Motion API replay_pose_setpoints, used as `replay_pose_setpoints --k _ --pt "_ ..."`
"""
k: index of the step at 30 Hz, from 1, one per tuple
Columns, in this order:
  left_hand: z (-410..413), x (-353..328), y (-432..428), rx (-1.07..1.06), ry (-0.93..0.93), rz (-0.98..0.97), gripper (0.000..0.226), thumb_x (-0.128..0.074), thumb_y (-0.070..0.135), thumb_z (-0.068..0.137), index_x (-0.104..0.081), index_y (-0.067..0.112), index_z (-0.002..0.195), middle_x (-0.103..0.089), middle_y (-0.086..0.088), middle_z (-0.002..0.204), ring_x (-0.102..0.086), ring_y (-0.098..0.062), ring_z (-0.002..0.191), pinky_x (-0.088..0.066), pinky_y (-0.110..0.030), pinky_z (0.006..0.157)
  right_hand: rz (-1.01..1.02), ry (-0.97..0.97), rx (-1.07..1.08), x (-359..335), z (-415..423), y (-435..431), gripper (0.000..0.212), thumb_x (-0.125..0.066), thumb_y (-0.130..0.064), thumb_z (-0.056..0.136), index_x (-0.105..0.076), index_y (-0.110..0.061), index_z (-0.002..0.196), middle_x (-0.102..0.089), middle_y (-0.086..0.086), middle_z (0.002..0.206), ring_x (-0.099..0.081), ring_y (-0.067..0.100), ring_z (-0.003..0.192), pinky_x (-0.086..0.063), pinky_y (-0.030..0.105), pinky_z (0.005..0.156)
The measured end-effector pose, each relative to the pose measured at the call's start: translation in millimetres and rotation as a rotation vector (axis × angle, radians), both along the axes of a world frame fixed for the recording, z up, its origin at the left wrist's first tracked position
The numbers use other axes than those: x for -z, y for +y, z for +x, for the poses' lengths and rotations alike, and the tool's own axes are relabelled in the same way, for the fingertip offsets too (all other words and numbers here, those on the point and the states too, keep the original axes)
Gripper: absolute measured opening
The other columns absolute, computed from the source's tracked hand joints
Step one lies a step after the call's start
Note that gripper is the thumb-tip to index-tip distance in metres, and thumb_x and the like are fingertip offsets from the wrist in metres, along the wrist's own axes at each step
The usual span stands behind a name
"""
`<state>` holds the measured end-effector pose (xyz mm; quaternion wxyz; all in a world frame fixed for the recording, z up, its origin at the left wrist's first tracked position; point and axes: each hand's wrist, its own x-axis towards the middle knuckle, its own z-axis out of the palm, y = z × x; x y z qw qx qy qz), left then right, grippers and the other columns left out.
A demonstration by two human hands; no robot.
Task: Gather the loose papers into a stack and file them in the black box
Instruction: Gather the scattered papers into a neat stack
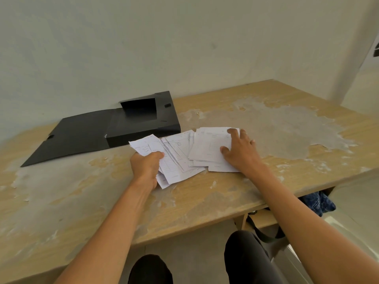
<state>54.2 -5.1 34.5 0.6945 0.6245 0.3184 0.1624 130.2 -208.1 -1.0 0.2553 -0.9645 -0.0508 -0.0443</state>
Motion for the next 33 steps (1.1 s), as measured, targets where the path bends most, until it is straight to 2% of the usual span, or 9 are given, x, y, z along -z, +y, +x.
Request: replay_pose_setpoints --k 2,6,8,17,19,21,24,30,33 --pt "3 0 1 0.023 -0.004 0.009 0.035 -0.062 -0.005 0.085 -0.061 0.007 0.119 -0.066 -0.013 0.121 -0.065 -0.024 0.087 -0.051 -0.029 0.054 0.027 0.002 -0.013 -3 1 1 0.056 -0.046 -0.027 0.095 -0.021 -0.018 0.145 -0.01 0.024 0.156 -0.018 0.039 0.142 -0.009 0.05 0.117" --pt "8 -1 3 0.06 -0.003 0.016 0.034 -0.064 -0.003 0.085 -0.062 0.007 0.116 -0.068 -0.013 0.118 -0.064 -0.022 0.08 -0.051 -0.03 0.054 -0.161 0.031 0.202 0 -2 3 0.068 -0.036 -0.056 0.092 -0.016 -0.02 0.146 -0.013 0.029 0.154 -0.014 0.046 0.141 -0.005 0.061 0.111" --pt "10 0 5 0.076 -0.003 0.017 0.033 -0.065 -0.003 0.084 -0.063 0.007 0.115 -0.068 -0.013 0.116 -0.064 -0.022 0.08 -0.052 -0.03 0.056 -0.186 0.1 0.19 0 -2 9 0.074 -0.033 -0.062 0.09 -0.013 -0.019 0.148 -0.016 0.031 0.153 -0.01 0.047 0.142 -0.004 0.062 0.111" --pt "15 4 2 0.136 0.0 0.018 0.035 -0.063 -0.006 0.084 -0.062 0.005 0.118 -0.067 -0.013 0.117 -0.063 -0.019 0.075 -0.052 -0.031 0.056 0.009 -0.023 -0.038 1 12 24 0.058 -0.048 -0.029 0.093 -0.021 -0.016 0.143 -0.04 0.022 0.143 -0.03 0.037 0.136 -0.02 0.049 0.114" --pt "16 5 3 0.142 -0.001 0.01 0.036 -0.062 -0.007 0.084 -0.062 0.005 0.118 -0.067 -0.014 0.118 -0.064 -0.022 0.079 -0.053 -0.031 0.056 -0.029 -0.037 0.048 2 11 23 0.059 -0.047 -0.036 0.093 -0.021 -0.016 0.143 -0.036 0.024 0.146 -0.028 0.038 0.138 -0.02 0.051 0.113" --pt "17 4 3 0.151 -0.005 -0.001 0.036 -0.063 -0.006 0.084 -0.062 0.006 0.118 -0.067 -0.014 0.118 -0.065 -0.021 0.079 -0.053 -0.032 0.057 -0.134 0.029 0.162 2 6 24 0.068 -0.04 -0.052 0.092 -0.017 -0.016 0.145 -0.026 0.028 0.15 -0.017 0.042 0.142 -0.01 0.058 0.112" --pt "18 4 1 0.166 0.002 -0.005 0.035 -0.065 -0.005 0.083 -0.063 0.008 0.116 -0.068 -0.013 0.117 -0.064 -0.019 0.077 -0.053 -0.031 0.056 -0.138 0.052 0.115 4 6 31 0.067 -0.039 -0.053 0.092 -0.02 -0.015 0.145 -0.027 0.025 0.151 -0.014 0.04 0.143 -0.006 0.06 0.113" --pt "22 5 -10 0.226 0.0 -0.009 0.04 -0.069 -0.006 0.079 -0.064 0.008 0.116 -0.068 -0.012 0.117 -0.064 -0.02 0.08 -0.054 -0.03 0.059 0.091 -0.001 -0.013 3 9 36 0.056 -0.053 -0.038 0.09 -0.03 -0.016 0.136 -0.048 0.006 0.14 -0.035 0.027 0.136 -0.003 0.053 0.115" --pt "23 8 -10 0.243 0.003 -0.024 0.042 -0.07 -0.008 0.076 -0.064 0.006 0.115 -0.068 -0.014 0.117 -0.065 -0.023 0.083 -0.055 -0.032 0.063 0.195 -0.011 -0.044 -1 6 33 0.053 -0.055 -0.027 0.09 -0.029 -0.017 0.135 -0.058 0.008 0.124 -0.053 0.023 0.111 -0.016 0.049 0.115"
